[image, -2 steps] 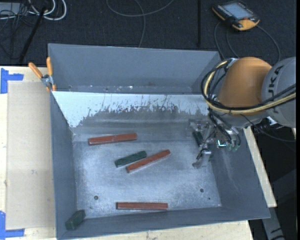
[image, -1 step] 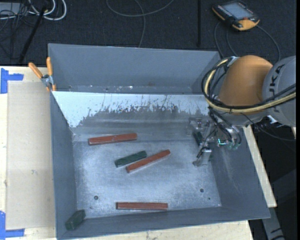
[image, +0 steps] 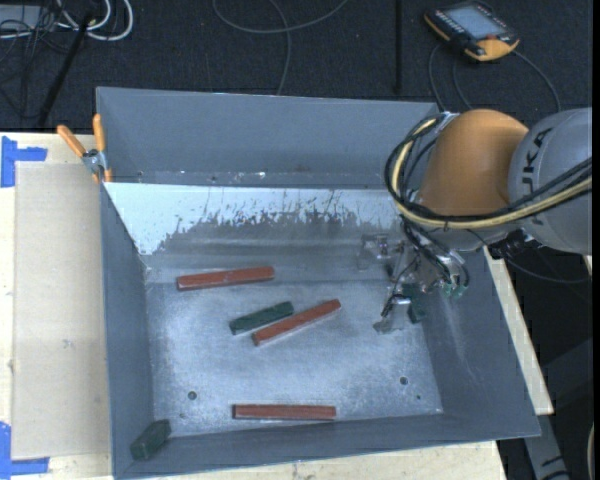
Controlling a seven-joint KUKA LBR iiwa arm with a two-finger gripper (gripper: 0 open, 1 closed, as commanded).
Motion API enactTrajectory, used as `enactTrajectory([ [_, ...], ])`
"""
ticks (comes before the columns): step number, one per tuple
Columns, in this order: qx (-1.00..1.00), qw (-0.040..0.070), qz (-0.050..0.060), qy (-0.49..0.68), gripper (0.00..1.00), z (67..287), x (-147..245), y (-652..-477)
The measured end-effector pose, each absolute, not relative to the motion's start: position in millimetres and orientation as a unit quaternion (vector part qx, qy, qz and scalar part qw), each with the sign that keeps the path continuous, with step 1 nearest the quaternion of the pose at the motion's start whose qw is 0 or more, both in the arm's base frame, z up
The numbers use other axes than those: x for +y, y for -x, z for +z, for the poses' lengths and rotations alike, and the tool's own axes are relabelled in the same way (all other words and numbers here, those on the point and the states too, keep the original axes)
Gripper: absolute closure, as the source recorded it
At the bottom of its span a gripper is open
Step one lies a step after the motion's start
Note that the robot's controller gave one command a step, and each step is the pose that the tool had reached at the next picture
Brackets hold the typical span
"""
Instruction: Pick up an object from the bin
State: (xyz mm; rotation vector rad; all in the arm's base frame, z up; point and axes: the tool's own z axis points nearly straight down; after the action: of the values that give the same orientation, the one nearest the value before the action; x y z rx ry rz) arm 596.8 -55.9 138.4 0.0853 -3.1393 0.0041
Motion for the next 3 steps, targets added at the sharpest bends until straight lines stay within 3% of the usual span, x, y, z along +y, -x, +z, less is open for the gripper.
enactTrajectory([
  [1, -0.998, -0.001, 0.000, -0.058, 0.00, 98, -12, -606.4],
  [2, -0.996, 0.004, -0.001, -0.088, 0.00, 100, 14, -598.2],
  [3, -0.996, -0.004, 0.000, -0.088, 0.00, 106, 21, -609.5],
])
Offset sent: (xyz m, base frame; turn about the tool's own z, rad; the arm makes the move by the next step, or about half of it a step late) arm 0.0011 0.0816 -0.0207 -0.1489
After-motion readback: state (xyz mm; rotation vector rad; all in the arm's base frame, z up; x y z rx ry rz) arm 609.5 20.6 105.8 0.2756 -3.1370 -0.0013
